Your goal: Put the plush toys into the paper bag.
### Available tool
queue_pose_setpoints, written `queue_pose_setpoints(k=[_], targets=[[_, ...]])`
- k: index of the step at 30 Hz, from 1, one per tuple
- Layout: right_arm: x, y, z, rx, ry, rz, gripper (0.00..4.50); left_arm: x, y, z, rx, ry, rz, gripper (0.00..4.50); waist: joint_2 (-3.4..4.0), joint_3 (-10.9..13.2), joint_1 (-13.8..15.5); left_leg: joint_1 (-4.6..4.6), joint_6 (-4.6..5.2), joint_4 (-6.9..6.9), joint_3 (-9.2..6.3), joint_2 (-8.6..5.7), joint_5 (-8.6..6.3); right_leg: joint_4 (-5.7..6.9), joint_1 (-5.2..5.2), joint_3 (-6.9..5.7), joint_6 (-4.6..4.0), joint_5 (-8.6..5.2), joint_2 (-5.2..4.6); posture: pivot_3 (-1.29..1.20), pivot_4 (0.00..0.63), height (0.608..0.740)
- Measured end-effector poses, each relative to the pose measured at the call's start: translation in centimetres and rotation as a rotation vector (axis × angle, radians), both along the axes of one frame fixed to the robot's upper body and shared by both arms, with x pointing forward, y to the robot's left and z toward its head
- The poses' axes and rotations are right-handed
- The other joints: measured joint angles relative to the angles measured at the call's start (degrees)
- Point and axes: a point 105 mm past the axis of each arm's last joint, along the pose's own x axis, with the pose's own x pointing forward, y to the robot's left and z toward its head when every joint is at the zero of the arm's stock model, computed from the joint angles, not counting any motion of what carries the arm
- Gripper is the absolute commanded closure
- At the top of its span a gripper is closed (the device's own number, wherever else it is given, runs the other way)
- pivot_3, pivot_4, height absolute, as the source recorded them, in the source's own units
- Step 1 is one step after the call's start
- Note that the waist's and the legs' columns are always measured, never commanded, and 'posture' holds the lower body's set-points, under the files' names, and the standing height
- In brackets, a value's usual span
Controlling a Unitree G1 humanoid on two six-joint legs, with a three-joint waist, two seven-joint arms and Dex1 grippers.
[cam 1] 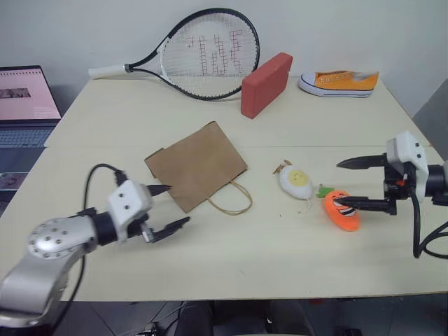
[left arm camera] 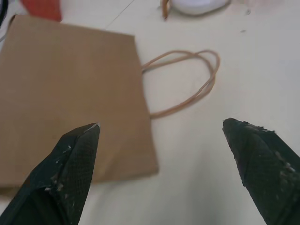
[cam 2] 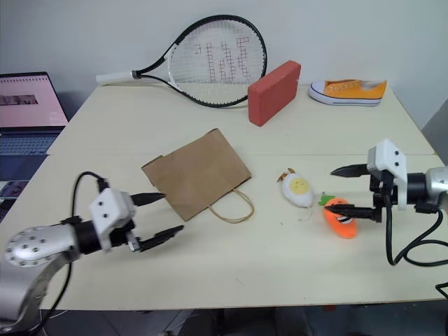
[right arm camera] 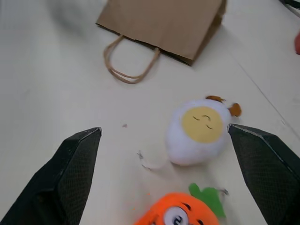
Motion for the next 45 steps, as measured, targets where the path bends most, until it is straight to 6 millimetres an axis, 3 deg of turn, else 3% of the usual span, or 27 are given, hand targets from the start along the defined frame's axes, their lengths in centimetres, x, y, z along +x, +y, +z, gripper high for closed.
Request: queue_pose_setpoints(k=[10,17,21,33,39,45], targets=[[-2.6,4.1,-1.7,0.101,0.061,0.014,0.0,3.0,-5.8,-4.3,-0.01,0.016,-0.144,0.03,-0.07,0.0,0.6,-0.14,0.01,0.12,-0.09,-0.03,0.0,-0.03,-0.01,0.0,0.33,0.2,0.03,0.0,0.15,0.74],[-3.3,4.7,-2.0,0.115,0.073,0.005,0.0,4.9,-7.8,-4.6,-0.006,-0.032,-0.177,0.03,-0.08,0.0,0.6,-0.19,0.01,0.21,-0.14,-0.04,0.0,-0.02,0.01,-0.02,0.36,0.22,0.03,0.0,0.15,0.74],[-3.3,4.6,-2.4,0.116,0.086,-0.009,0.0,5.2,-7.9,-4.7,-0.012,-0.028,-0.191,0.9,-0.08,0.0,0.6,-0.2,0.01,0.21,-0.15,-0.04,0.0,-0.02,0.0,-0.02,0.41,0.25,0.04,0.0,0.15,0.74],[-3.1,4.7,-2.4,0.122,0.071,-0.034,0.0,5.2,-8.7,-5.9,0.0,-0.003,-0.245,4.48,-0.08,0.0,0.6,-0.26,0.01,0.28,-0.21,-0.06,0.0,-0.03,0.02,-0.04,0.41,0.25,0.04,0.0,0.15,0.74],[-3.1,4.8,-2.3,0.132,0.071,-0.045,0.0,4.9,-8.9,-5.3,-0.049,0.054,-0.274,4.48,-0.08,0.0,0.6,-0.28,0.01,0.29,-0.24,-0.06,0.0,-0.02,0.01,-0.07,0.42,0.25,0.05,0.0,0.15,0.74],[-2.8,5.2,-2.3,0.162,0.061,-0.08,0.0,4.6,-8.0,-0.2,-0.18,0.073,-0.311,4.48,-0.09,0.0,0.5,-0.31,0.01,0.31,-0.3,-0.05,0.0,-0.02,0.0,-0.11,0.42,0.25,0.07,0.0,0.15,0.74]])
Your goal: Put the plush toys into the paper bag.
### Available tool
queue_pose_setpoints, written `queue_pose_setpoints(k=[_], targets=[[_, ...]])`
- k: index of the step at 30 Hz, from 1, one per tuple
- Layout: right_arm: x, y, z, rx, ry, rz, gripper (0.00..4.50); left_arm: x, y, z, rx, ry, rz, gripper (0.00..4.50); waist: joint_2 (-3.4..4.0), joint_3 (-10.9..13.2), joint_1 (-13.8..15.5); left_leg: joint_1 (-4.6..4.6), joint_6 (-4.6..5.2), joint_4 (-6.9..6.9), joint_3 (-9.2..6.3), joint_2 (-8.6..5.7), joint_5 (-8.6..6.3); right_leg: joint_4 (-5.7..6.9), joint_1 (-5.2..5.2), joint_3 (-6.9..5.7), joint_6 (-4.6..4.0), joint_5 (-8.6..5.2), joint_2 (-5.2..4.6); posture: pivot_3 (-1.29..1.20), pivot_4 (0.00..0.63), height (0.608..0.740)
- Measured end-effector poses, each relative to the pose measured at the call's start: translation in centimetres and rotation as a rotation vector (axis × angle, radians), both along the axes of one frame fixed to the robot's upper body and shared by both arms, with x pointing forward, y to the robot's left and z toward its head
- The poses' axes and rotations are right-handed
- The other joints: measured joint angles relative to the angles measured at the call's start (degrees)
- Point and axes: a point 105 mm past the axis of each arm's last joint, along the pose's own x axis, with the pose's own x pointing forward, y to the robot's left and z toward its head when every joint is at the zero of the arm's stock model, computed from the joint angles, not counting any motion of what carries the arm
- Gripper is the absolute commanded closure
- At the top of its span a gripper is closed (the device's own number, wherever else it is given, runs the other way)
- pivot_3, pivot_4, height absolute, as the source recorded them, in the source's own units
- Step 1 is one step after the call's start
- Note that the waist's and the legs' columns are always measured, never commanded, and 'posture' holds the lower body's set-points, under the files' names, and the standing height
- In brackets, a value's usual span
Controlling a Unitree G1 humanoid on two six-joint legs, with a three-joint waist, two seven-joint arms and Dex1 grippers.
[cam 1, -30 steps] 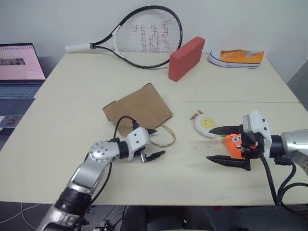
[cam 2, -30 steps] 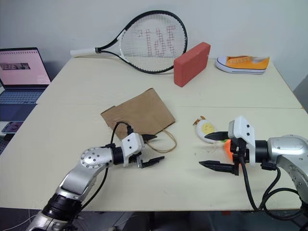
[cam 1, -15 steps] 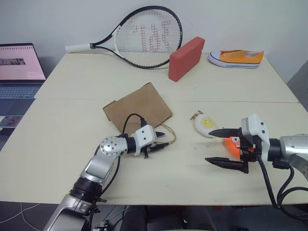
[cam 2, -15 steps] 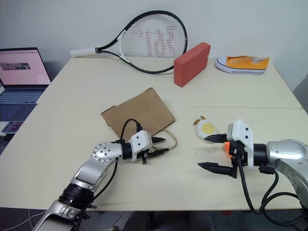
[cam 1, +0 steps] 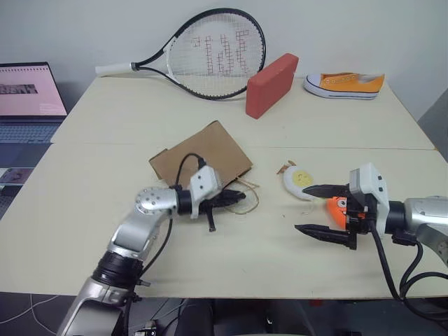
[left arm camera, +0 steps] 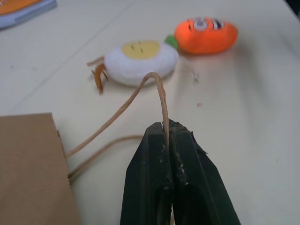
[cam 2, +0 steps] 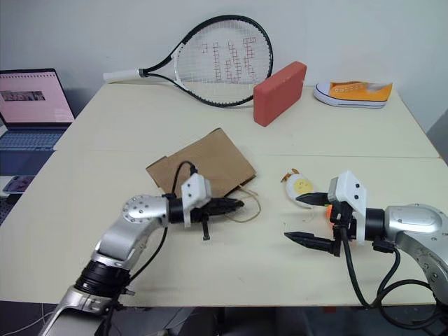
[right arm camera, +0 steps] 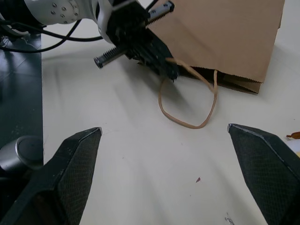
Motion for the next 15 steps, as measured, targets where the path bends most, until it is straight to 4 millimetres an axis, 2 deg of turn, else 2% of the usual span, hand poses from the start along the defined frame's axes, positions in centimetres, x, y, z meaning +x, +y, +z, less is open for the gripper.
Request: queue_pose_setpoints(k=[1,4,8,15], targets=[[0.0,0.4,-0.2,0.013,0.001,-0.001,0.0,-0.2,0.4,0.8,-0.022,0.013,-0.004,4.48,-0.02,0.0,-0.1,0.01,0.0,0.0,-0.01,0.03,0.0,0.0,0.0,0.0,0.0,0.0,0.03,0.0,0.15,0.74],[0.1,1.8,-0.8,0.075,0.018,-0.002,0.57,-0.5,1.3,2.7,-0.071,0.032,-0.008,4.5,-0.01,0.0,-0.1,0.02,0.0,-0.01,-0.05,0.04,0.0,0.01,0.0,-0.02,-0.01,-0.01,0.06,0.0,0.15,0.74],[0.9,4.9,-1.2,0.158,0.004,0.014,2.0,-1.0,1.7,3.5,-0.126,0.101,-0.017,4.5,-0.01,0.0,-0.2,0.0,0.0,0.02,-0.09,0.04,0.0,0.02,0.0,-0.01,-0.02,-0.01,0.08,0.0,0.15,0.74],[2.9,8.7,-3.7,0.218,0.011,-0.012,4.46,-1.5,1.8,3.6,-0.17,0.168,-0.014,4.5,-0.06,0.0,0.0,-0.08,0.0,0.02,-0.22,0.04,0.0,0.01,-0.01,-0.06,-0.03,-0.01,0.13,0.0,0.15,0.74]])
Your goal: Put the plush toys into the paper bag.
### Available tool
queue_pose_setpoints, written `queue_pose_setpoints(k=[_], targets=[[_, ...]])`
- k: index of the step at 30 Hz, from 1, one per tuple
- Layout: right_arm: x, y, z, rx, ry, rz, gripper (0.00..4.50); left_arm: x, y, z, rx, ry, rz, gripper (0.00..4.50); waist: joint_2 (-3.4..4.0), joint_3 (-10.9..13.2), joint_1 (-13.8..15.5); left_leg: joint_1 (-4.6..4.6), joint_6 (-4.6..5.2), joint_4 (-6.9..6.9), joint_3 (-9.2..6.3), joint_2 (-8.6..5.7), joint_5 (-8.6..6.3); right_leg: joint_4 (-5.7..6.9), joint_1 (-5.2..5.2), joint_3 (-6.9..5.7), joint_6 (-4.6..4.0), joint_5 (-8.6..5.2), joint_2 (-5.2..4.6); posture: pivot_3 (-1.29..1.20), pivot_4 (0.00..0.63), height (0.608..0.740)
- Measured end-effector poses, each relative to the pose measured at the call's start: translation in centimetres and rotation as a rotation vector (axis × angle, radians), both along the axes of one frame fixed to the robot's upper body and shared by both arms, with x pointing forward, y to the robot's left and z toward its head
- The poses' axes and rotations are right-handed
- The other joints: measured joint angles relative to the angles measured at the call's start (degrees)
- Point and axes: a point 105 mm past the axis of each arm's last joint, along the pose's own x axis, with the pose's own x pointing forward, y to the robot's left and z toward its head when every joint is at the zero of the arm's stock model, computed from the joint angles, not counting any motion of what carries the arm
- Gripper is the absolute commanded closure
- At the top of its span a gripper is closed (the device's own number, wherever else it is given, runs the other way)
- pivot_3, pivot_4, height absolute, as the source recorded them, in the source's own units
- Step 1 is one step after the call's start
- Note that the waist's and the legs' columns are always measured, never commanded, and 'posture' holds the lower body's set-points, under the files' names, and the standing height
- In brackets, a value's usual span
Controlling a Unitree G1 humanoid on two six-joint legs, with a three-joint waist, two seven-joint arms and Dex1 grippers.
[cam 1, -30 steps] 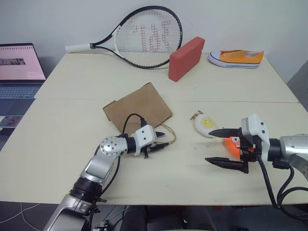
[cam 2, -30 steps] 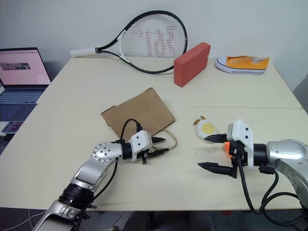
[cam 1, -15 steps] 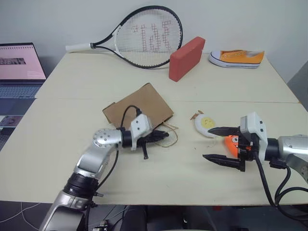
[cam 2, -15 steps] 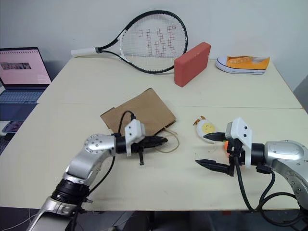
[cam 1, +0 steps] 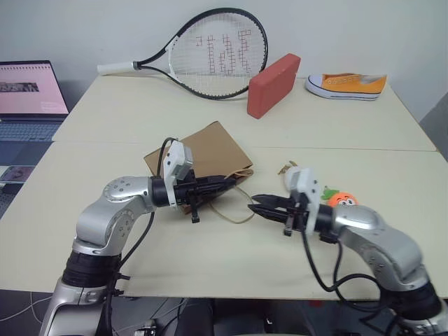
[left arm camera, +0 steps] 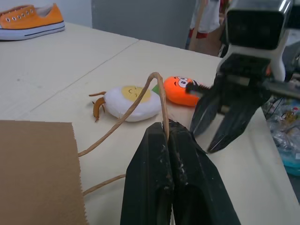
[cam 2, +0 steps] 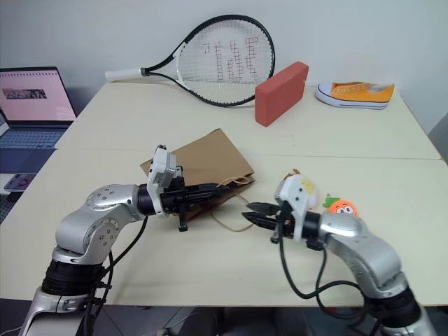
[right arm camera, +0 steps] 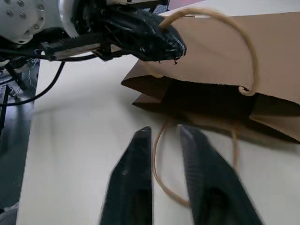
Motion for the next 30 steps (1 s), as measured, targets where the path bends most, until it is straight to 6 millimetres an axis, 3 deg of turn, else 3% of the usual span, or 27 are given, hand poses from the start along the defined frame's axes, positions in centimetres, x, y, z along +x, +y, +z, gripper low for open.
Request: queue_pose_setpoints(k=[4,16,30], targets=[[1.3,1.5,-2.0,0.027,0.016,-0.035,4.46,-0.1,-0.3,0.2,-0.034,0.024,-0.002,4.5,0.01,0.0,0.0,0.0,0.0,0.0,-0.01,0.0,0.0,0.02,-0.02,0.0,0.0,0.0,0.01,0.0,0.15,0.74],[5.6,6.6,-3.2,0.143,-0.067,-0.184,4.46,0.1,-0.2,1.3,-0.094,0.062,0.005,4.5,0.01,0.0,-0.2,0.02,0.0,-0.04,-0.12,0.11,0.0,0.06,-0.02,0.0,-0.03,0.02,0.2,0.0,0.15,0.74],[7.7,8.4,-6.0,0.078,-0.029,-0.28,4.46,0.2,0.5,1.7,-0.101,0.091,0.023,4.5,0.0,0.0,-0.5,0.08,-0.01,-0.07,-0.16,0.13,0.0,0.09,0.0,0.01,-0.06,0.01,0.24,0.0,0.15,0.74]])
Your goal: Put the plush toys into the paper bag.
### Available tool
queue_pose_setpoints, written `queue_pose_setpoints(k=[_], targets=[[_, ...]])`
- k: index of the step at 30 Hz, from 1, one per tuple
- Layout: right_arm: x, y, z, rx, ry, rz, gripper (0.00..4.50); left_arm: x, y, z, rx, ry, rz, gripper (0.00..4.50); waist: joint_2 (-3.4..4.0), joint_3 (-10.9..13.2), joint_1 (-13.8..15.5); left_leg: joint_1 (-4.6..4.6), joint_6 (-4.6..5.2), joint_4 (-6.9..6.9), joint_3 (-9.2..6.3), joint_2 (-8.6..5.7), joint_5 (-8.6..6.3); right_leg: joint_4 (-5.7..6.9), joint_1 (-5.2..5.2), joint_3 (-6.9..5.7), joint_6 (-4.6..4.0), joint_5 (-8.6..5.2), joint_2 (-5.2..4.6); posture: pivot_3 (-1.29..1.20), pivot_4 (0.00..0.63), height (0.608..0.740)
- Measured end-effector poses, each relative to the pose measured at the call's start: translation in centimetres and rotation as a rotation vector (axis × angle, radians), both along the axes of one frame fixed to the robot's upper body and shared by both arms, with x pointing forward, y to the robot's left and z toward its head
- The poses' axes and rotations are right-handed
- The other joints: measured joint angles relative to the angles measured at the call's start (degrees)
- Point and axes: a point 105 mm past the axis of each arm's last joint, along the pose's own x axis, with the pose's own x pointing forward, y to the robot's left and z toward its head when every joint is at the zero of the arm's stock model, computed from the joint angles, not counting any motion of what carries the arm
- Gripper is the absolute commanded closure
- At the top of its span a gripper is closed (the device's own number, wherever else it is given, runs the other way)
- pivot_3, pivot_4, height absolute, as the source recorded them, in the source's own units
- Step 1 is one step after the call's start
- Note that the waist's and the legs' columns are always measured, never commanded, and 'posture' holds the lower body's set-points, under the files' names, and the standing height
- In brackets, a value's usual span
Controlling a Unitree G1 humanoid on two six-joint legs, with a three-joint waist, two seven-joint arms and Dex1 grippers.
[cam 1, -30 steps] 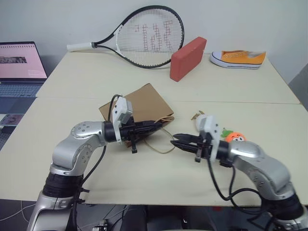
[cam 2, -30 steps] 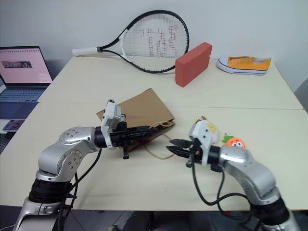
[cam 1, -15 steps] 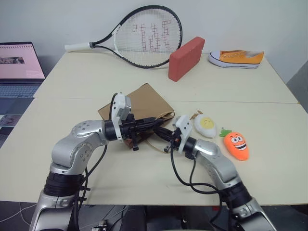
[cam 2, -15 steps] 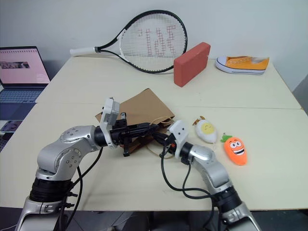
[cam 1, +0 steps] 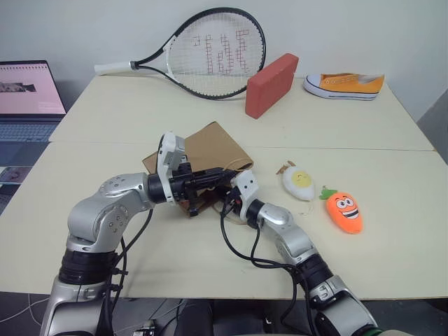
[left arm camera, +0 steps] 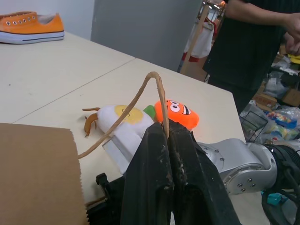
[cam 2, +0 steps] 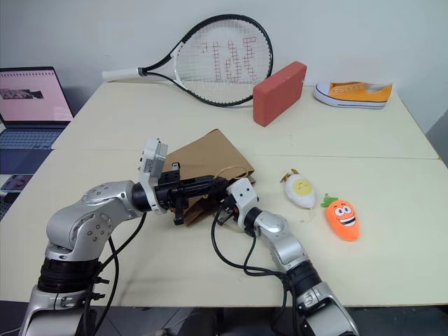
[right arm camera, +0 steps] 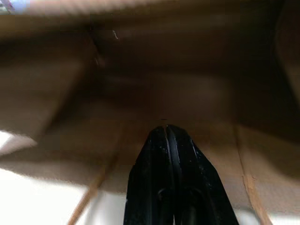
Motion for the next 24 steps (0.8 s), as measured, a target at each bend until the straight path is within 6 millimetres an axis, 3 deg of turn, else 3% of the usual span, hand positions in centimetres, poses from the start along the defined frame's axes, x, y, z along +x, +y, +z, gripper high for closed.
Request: queue_pose_setpoints(k=[11,20,24], targets=[[0.3,0.3,-0.3,-0.015,0.034,-0.05,4.46,2.7,3.1,6.3,-0.014,-0.196,0.173,4.5,-0.09,-0.1,-0.3,0.13,0.0,0.0,-0.09,0.09,0.02,0.03,0.1,0.04,-0.06,-0.01,0.19,0.0,0.15,0.74],[0.3,0.4,-0.3,-0.019,0.046,-0.057,4.46,3.8,3.2,11.7,0.036,-0.475,0.224,4.5,-0.14,-0.1,-0.3,0.13,0.0,-0.01,-0.08,0.1,0.01,0.01,0.1,0.05,-0.06,-0.01,0.22,0.0,0.15,0.74],[0.4,0.4,-0.3,-0.024,0.048,-0.062,4.46,4.2,2.8,12.2,0.108,-0.577,0.229,4.5,-0.14,-0.1,-0.6,0.14,0.0,-0.08,-0.08,0.11,0.02,0.02,0.08,0.06,-0.06,-0.01,0.24,0.0,0.15,0.74]])
